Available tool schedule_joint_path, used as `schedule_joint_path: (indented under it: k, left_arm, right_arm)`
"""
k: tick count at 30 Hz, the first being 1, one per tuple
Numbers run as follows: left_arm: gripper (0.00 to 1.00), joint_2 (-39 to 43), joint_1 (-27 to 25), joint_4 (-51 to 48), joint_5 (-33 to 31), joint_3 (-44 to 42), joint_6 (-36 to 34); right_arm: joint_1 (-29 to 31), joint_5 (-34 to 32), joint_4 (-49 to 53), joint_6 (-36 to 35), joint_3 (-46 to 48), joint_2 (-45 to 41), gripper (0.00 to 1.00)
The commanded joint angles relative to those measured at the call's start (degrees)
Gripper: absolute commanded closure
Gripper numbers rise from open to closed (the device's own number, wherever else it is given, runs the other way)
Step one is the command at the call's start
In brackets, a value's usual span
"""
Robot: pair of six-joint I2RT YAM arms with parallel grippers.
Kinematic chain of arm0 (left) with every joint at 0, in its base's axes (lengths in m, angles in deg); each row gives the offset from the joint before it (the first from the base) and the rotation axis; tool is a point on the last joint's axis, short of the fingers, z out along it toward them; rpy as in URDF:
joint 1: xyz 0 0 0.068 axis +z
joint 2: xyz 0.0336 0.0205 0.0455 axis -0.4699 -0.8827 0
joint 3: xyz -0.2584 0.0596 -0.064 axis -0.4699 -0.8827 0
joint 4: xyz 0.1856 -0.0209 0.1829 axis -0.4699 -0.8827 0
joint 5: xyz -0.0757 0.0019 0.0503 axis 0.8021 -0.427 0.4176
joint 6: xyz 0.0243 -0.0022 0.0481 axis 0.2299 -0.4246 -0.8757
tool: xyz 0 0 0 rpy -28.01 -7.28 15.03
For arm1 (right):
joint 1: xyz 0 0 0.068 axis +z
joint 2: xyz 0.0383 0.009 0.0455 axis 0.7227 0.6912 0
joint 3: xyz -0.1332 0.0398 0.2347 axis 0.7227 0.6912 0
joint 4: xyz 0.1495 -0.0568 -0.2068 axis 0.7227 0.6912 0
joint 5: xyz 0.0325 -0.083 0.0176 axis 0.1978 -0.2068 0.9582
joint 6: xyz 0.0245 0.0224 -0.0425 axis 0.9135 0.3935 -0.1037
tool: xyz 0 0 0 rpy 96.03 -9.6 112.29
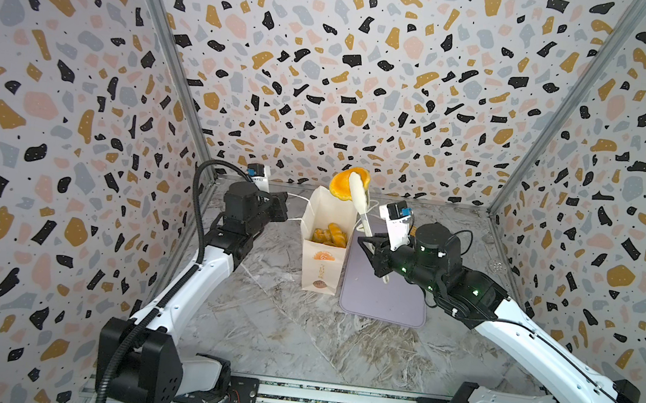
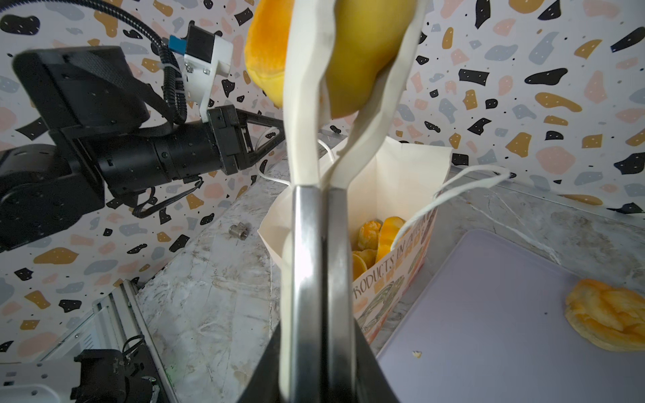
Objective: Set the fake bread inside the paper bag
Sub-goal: 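Lower the bun into the bag and open the tongs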
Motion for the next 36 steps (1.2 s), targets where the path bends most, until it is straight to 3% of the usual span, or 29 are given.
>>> schedule_joint_path:
  k: [1, 16, 27, 36]
  left_arm:
    - [1.0, 1.5, -0.3, 0.3, 0.3, 0.7, -0.8]
    - [1.0, 1.5, -0.3, 0.4, 0.4, 0.6, -0.8]
    - [1.0, 1.5, -0.3, 0.4, 0.2, 0.6, -0.8]
    - [1.0, 1.4, -0.3, 0.3, 0.3, 0.7, -0.8]
  right_arm:
    - [1.5, -3.9, 1.6, -2.3, -4.1, 0.4, 0.81]
    - [4.4, -12.9, 11.4, -3.7, -10.1, 6.8, 0.79]
    - [5.6, -17.6, 18.1, -4.5, -13.6, 12.6, 0.7]
    - [5.8, -18.1, 17.2, -4.6, -13.8, 12.7, 0.61]
